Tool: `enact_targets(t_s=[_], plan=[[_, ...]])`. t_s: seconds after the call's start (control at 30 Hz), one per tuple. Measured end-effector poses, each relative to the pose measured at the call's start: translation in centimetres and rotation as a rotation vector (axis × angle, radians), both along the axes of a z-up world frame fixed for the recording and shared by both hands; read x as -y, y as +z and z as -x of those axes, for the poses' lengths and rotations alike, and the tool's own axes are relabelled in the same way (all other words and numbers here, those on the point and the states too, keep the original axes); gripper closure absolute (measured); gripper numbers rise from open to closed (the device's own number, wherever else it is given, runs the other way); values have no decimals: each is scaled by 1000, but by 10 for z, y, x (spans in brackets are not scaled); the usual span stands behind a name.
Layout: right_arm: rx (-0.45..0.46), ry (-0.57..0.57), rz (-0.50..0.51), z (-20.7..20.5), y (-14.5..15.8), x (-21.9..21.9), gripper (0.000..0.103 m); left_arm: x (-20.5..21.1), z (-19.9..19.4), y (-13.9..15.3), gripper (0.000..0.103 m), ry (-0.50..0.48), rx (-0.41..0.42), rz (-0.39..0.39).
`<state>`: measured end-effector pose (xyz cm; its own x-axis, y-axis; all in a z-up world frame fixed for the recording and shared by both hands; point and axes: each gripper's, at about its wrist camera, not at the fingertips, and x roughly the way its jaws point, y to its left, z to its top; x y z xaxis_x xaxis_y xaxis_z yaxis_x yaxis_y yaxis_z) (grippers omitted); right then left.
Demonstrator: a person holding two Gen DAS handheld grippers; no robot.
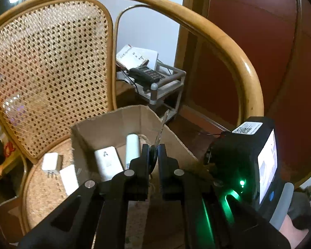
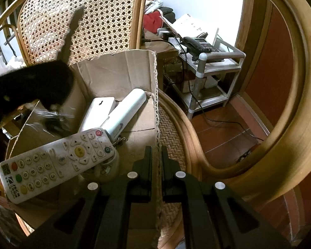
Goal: Organize rigid objects
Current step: 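Carry the keys into the box and open the left gripper, then move the left gripper back over the seat toward the second key ring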
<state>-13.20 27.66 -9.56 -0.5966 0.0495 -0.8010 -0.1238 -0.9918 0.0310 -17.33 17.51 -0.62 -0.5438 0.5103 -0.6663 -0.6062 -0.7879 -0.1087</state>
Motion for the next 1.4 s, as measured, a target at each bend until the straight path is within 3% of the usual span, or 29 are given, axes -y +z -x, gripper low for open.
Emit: enact_targets(t_s=[0.23,0.37,0.47,0.53,0.63,0.77,1.07,1.4], plan=[[3,2,5,-1,-1,-1,94,1,3,-2,94,19,6,-5],[0,-1,12,-1,-1,-1,94,8,4,-3,77,63,2,6],[0,-3,19,-1,-1,-1,94,16,8,-2,49,135,-9,26],[1,-2,15,1,-2,-2,95,24,10,0,29,165,-10,-8],[0,0,10,2,-2,-3,95,34,9,6,17,190,-29,-27],[1,1,10,2,-2,-2,95,42,8,9,16,208,-72,9],[-4,-4,-9,2,-1,0,98,89,16,11,15,287,-73,6],[-13,13,-55,2,0,2,99,142,33,-24,15,381,10,76]])
